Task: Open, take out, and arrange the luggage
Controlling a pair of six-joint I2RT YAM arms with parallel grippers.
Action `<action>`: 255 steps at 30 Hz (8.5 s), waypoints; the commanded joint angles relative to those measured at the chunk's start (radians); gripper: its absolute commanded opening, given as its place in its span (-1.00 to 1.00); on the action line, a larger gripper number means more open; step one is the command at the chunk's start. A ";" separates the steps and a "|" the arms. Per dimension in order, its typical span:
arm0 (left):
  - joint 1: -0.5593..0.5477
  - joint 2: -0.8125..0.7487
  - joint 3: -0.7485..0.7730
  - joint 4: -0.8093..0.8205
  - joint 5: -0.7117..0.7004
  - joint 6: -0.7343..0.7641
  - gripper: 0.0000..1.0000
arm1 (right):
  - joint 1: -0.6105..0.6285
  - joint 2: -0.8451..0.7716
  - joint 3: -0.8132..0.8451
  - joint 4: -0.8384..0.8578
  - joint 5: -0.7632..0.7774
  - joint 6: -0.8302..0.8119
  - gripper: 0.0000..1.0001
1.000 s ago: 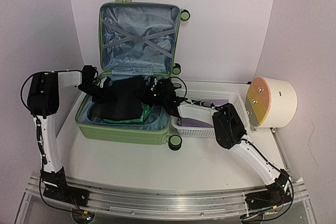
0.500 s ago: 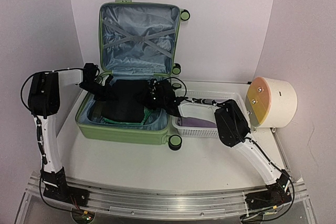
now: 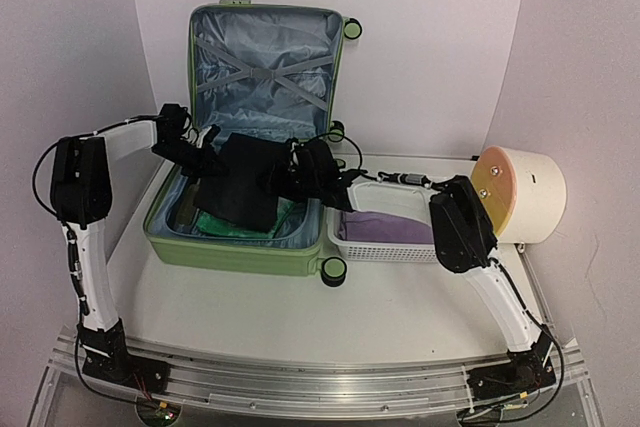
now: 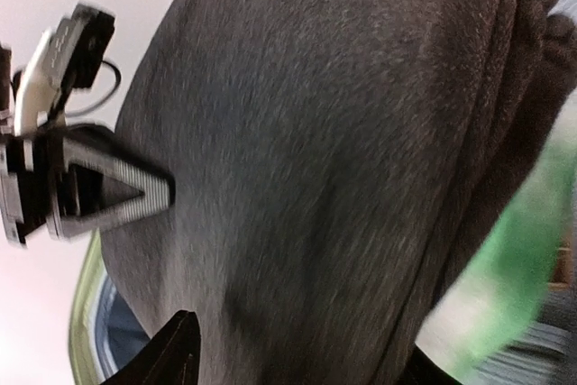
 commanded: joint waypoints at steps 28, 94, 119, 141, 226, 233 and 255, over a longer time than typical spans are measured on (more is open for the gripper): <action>-0.127 -0.051 0.402 -0.070 0.123 -0.042 -1.00 | -0.077 -0.152 0.022 0.123 -0.158 0.069 -1.00; -0.739 0.488 0.693 0.767 -0.552 0.653 0.51 | -0.004 -1.071 -1.178 -0.093 0.500 0.493 0.02; -0.770 0.346 0.374 0.286 -0.233 0.485 -0.23 | -0.425 -0.813 -0.990 -0.383 -0.038 0.035 -1.00; -0.682 0.328 0.624 0.210 -0.085 0.628 0.34 | -0.516 -0.810 -0.784 -0.447 0.034 -0.123 -0.99; -0.022 0.138 0.010 0.169 0.014 -0.010 -0.85 | -0.010 0.345 0.339 0.113 0.068 0.164 -0.68; -0.022 0.050 0.031 0.148 -0.050 0.024 -1.00 | -0.011 0.239 0.291 0.167 0.099 0.133 -1.00; -0.050 0.006 0.366 0.101 -0.283 0.194 -1.00 | 0.003 -0.020 0.164 0.270 0.218 0.103 -1.00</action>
